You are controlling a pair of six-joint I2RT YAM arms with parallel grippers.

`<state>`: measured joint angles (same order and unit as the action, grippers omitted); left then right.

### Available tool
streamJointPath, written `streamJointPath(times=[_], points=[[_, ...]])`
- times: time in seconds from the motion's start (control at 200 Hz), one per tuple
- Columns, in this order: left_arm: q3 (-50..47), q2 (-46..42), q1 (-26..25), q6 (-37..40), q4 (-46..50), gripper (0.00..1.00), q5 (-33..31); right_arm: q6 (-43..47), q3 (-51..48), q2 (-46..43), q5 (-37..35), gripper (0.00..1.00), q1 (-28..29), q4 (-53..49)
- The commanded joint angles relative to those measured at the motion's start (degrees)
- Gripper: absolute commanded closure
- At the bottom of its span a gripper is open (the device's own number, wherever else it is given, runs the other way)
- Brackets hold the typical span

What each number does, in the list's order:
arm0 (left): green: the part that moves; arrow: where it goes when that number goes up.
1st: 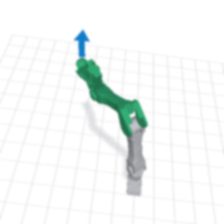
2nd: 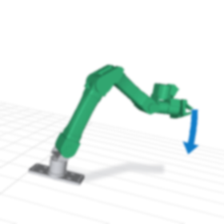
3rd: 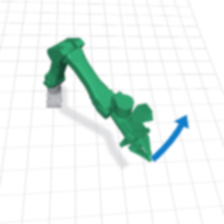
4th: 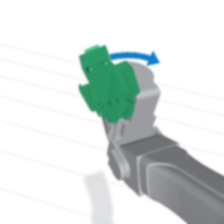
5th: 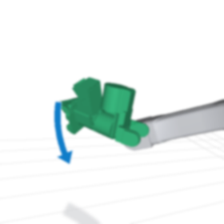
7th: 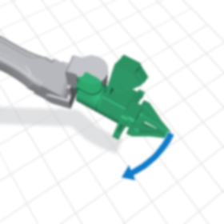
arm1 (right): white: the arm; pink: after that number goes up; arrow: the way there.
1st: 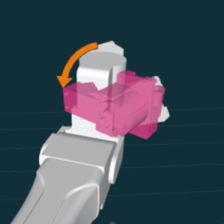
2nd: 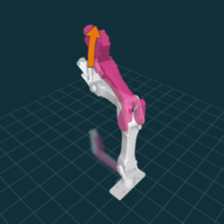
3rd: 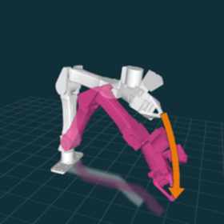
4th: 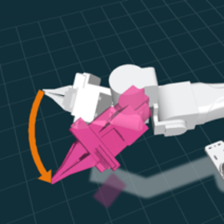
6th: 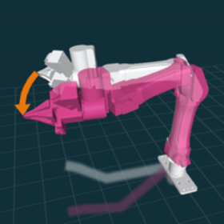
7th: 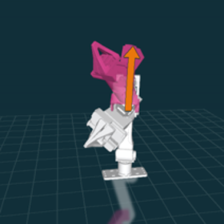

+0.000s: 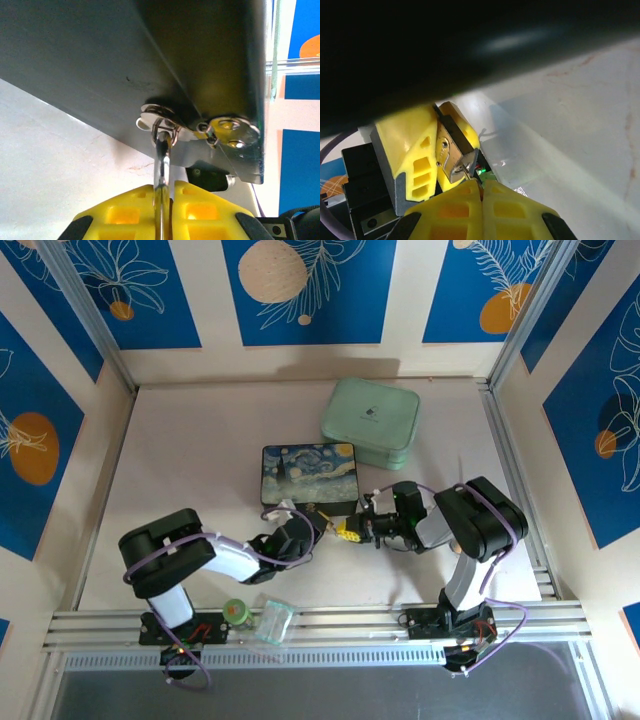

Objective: Unlock the padlock with the key

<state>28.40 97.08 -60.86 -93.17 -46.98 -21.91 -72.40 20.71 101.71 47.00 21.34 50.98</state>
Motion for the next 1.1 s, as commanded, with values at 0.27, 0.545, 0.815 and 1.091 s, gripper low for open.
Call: streamJointPath(times=[0.27, 0.545, 0.815, 1.091], points=[[1.0, 1.0, -1.0, -0.9, -7.1, 1.0, 6.0, -2.5, 2.5, -0.8, -4.1, 1.0, 2.1, 2.3], [1.5, 1.2, -1.2, -0.8, -6.7, 1.0, 6.0, -1.9, 3.1, -4.7, -8.3, 0.99, 3.8, 0.8], [0.7, -0.2, -1.1, -0.4, -5.0, 1.0, 4.6, 0.8, 4.1, -6.5, -8.7, 0.96, 4.1, -4.7], [1.2, -0.3, -1.1, -0.4, -4.3, 1.0, 4.9, 1.2, 5.5, -6.5, -8.6, 0.92, 5.5, -5.8]])
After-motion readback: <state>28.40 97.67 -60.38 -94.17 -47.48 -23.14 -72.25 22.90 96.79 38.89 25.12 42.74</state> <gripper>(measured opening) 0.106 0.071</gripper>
